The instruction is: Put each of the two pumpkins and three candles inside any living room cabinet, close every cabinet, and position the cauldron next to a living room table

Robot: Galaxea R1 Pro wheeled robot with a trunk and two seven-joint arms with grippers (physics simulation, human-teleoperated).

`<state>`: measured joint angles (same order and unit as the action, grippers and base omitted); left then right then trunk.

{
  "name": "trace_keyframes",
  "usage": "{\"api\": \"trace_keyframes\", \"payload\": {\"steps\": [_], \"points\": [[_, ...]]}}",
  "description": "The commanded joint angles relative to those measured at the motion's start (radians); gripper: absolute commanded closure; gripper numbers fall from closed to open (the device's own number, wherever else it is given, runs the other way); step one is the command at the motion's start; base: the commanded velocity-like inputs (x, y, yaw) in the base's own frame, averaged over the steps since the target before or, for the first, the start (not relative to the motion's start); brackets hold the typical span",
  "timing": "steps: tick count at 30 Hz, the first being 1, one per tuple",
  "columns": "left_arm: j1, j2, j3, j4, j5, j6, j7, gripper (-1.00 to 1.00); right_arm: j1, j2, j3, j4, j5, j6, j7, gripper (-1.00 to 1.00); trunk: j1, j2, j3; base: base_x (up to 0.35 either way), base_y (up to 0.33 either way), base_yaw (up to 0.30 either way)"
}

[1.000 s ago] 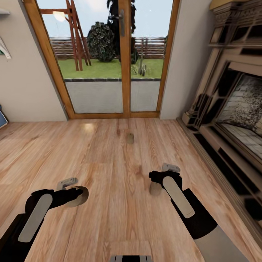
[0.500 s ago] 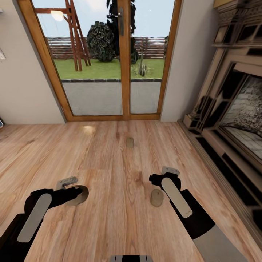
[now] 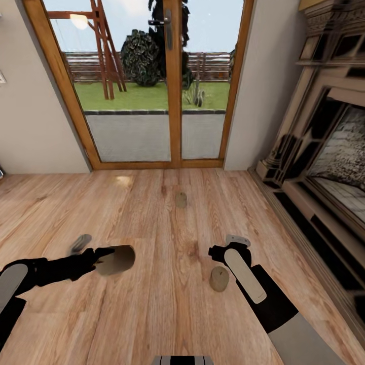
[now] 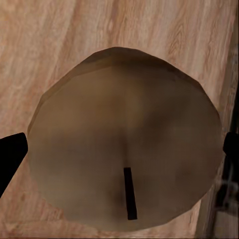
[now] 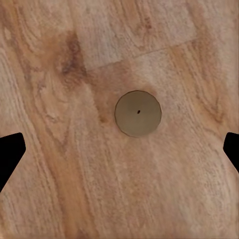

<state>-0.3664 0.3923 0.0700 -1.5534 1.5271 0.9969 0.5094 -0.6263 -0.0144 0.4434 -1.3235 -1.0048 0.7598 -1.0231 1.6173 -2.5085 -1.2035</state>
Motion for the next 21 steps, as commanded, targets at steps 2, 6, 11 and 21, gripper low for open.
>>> {"api": "trace_keyframes", "payload": {"steps": [2,6,11,21], "points": [[0.000,0.023,0.001,-0.001,0.082,0.003,0.010,1.00,-0.001,-0.001,0.002,0.000,-0.008,0.004,-0.009,-1.00,0.000,-0.001,-0.005,0.000,0.000,0.000],[0.000,0.036,0.001,-0.001,0.128,0.004,0.005,1.00,-0.004,-0.001,0.002,0.021,-0.007,0.004,-0.006,-1.00,0.002,-0.002,-0.020,0.000,0.000,0.000],[0.001,0.038,0.003,0.000,0.140,0.005,0.001,1.00,-0.005,-0.001,0.002,0.044,-0.008,0.003,0.001,-1.00,0.004,-0.003,-0.040,0.000,0.000,0.000],[0.001,0.040,0.004,0.002,0.188,0.005,0.000,1.00,-0.006,-0.001,0.001,0.049,-0.007,0.002,0.003,-1.00,0.009,-0.005,-0.078,0.000,0.000,0.000]]}}
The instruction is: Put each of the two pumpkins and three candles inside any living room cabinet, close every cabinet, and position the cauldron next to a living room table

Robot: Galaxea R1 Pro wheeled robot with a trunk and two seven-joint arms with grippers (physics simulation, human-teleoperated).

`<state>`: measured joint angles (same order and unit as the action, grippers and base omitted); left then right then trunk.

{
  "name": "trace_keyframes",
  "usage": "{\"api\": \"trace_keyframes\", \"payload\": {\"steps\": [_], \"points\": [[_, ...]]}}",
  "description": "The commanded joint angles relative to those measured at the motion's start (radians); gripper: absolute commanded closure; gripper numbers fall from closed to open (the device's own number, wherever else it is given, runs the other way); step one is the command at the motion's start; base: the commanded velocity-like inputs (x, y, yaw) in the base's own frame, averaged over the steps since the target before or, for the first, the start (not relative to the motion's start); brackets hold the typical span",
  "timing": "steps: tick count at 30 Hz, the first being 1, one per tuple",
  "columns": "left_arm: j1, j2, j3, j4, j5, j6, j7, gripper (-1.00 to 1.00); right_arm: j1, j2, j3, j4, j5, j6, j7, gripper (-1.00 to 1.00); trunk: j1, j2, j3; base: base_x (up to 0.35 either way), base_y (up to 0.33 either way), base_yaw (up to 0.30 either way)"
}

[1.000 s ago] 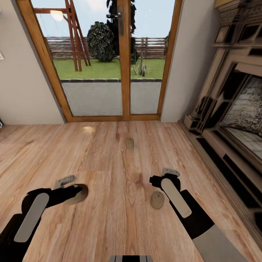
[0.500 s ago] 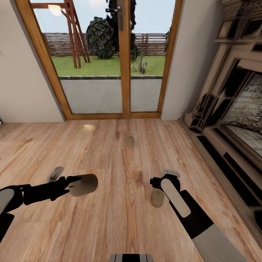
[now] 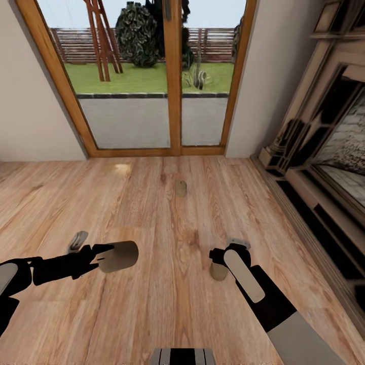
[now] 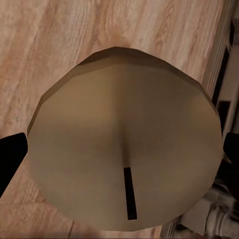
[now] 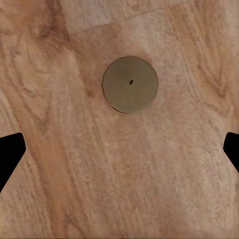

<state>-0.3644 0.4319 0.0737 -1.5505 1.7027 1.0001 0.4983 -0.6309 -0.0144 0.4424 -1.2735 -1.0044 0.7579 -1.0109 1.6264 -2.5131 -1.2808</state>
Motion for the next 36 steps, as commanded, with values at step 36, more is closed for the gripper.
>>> {"api": "trace_keyframes", "payload": {"steps": [36], "points": [[0.007,0.002,0.001,0.001,0.087,0.003,-0.094,1.00,-0.001,-0.003,-0.001,0.028,-0.005,0.001,-0.011,-1.00,0.014,-0.008,-0.125,0.000,0.000,0.000]]}}
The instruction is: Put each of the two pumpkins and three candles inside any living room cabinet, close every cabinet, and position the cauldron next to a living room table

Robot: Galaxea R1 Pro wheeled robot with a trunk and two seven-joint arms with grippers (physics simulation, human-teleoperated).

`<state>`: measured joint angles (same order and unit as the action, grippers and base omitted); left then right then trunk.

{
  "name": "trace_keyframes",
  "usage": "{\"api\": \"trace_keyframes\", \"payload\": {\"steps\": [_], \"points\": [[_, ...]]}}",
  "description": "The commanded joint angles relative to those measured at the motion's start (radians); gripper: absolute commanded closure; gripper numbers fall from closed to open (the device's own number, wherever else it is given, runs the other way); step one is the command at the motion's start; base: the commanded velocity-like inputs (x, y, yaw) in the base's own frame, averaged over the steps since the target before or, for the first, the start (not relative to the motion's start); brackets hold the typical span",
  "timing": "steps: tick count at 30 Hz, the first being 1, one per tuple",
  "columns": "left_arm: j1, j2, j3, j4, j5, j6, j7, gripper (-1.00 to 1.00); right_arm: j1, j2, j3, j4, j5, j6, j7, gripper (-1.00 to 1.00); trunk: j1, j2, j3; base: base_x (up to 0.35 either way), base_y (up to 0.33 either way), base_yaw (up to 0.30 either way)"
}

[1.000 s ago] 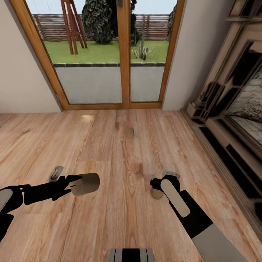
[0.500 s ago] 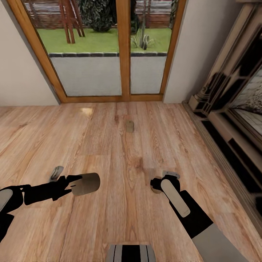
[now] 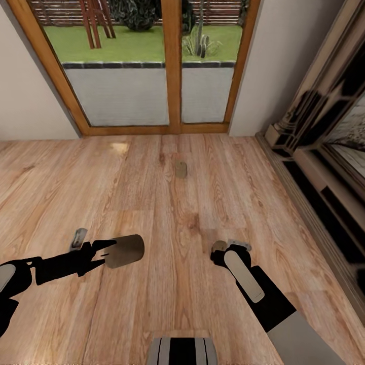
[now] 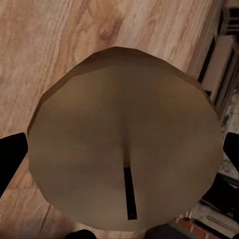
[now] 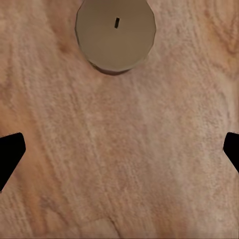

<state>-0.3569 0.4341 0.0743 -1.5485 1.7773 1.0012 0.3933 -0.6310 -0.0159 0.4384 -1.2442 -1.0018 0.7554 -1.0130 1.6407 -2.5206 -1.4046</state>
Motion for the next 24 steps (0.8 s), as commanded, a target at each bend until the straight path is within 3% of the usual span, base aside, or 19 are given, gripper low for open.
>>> {"api": "trace_keyframes", "payload": {"steps": [1,5,24], "points": [[-0.001,0.000,0.001,-0.001,0.013,0.002,0.011,1.00,-0.001,-0.001,0.002,0.000,-0.007,0.004,-0.008,-1.00,0.000,-0.001,-0.005,0.000,0.000,0.000],[-0.001,0.000,0.001,-0.001,0.013,0.002,0.010,1.00,-0.001,-0.001,0.003,0.002,-0.008,0.003,-0.006,-1.00,0.001,-0.001,-0.009,0.000,0.000,0.000],[-0.001,0.000,0.001,-0.001,0.014,0.002,0.010,1.00,-0.001,-0.001,0.002,0.002,-0.008,0.002,-0.005,-1.00,0.009,-0.005,-0.082,0.000,0.000,0.000]]}}
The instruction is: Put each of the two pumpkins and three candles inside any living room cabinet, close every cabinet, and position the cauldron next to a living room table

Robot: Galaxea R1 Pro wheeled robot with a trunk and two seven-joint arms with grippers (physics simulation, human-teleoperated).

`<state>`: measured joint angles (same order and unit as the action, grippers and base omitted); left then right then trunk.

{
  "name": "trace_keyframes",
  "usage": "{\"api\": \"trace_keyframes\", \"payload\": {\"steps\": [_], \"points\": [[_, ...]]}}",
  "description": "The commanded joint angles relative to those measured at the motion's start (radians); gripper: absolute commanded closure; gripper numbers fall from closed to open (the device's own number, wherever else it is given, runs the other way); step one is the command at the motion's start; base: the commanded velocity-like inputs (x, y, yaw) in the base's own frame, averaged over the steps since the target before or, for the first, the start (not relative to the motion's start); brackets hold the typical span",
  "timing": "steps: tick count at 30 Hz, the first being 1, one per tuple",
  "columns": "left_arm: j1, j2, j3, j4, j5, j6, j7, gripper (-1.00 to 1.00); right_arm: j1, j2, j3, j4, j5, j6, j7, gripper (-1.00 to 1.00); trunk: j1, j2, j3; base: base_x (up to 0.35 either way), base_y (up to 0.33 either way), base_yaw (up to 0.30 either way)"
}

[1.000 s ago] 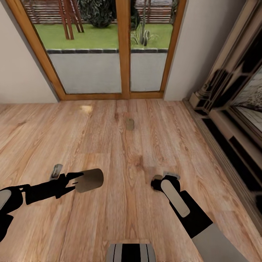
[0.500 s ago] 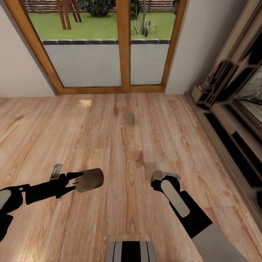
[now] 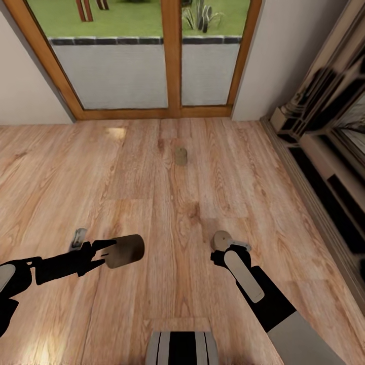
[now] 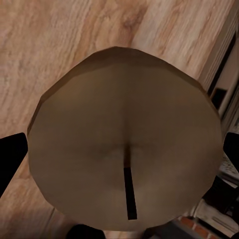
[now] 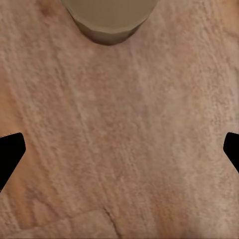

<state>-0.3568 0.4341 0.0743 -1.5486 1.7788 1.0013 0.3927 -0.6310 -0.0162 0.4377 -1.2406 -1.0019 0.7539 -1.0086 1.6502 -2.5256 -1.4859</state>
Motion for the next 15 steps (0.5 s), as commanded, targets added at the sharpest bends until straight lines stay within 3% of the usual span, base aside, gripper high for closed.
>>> {"api": "trace_keyframes", "payload": {"steps": [1,15], "points": [[-0.001,0.000,0.001,-0.001,0.013,0.002,0.011,1.00,-0.001,-0.001,0.003,-0.001,-0.007,0.004,-0.009,-1.00,0.000,-0.001,-0.005,0.000,0.000,0.000],[-0.001,0.000,0.002,-0.001,0.013,0.002,0.006,1.00,-0.001,-0.001,0.003,-0.001,-0.007,0.004,-0.010,-1.00,0.006,-0.003,-0.051,0.000,0.000,0.000]]}}
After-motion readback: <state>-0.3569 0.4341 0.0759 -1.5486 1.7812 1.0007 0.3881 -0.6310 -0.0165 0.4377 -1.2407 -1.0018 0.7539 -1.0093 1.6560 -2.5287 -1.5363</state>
